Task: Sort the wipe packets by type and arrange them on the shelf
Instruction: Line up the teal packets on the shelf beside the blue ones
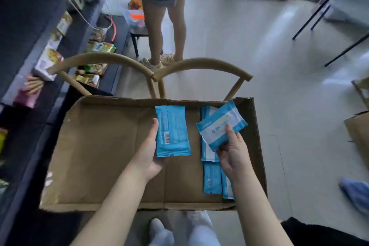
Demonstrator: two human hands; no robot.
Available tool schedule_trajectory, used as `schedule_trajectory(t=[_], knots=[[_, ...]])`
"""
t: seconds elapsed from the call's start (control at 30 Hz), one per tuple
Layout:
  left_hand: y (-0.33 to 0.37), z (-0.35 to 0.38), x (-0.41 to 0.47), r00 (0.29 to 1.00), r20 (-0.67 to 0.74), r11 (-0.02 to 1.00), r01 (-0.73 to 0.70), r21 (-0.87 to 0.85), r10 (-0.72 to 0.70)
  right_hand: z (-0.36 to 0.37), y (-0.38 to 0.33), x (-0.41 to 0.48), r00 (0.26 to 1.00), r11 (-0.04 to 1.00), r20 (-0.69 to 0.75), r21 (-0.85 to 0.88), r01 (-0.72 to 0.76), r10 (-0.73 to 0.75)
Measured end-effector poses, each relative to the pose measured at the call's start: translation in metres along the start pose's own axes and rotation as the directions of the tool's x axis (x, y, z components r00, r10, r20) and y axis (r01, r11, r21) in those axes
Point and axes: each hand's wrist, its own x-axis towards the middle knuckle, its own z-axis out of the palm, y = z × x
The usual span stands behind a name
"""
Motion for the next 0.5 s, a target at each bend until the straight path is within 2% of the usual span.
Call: schedule_trajectory(t=[0.1, 0.27, 0.4, 0.5], knots=[[0.013, -0.019, -0.067, 0.995, 0.062, 0.997, -0.073, -0.029, 0.074, 0.023, -0.006, -0.058, 0.998, 0.999, 0.061, -0.045, -0.004, 0.007], [0.029, -0.037, -0.156, 0.978, 0.020, 0.977, -0.209, -0.028, 0.210, 0.057, -0.015, -0.123, 0.968, 0.982, 0.250, -0.189, 0.017, 0.031], [0.031, -0.043, -0.200, 0.902, -0.167, 0.894, -0.342, 0.288, 0.399, 0.081, -0.024, -0.150, 0.908, 0.963, 0.410, -0.267, 0.029, 0.087], [0.026, -0.048, -0.224, 0.819, -0.332, 0.875, -0.373, 0.310, 0.467, 0.096, -0.033, -0.165, 0.849, 0.945, 0.499, -0.328, -0.003, 0.176]])
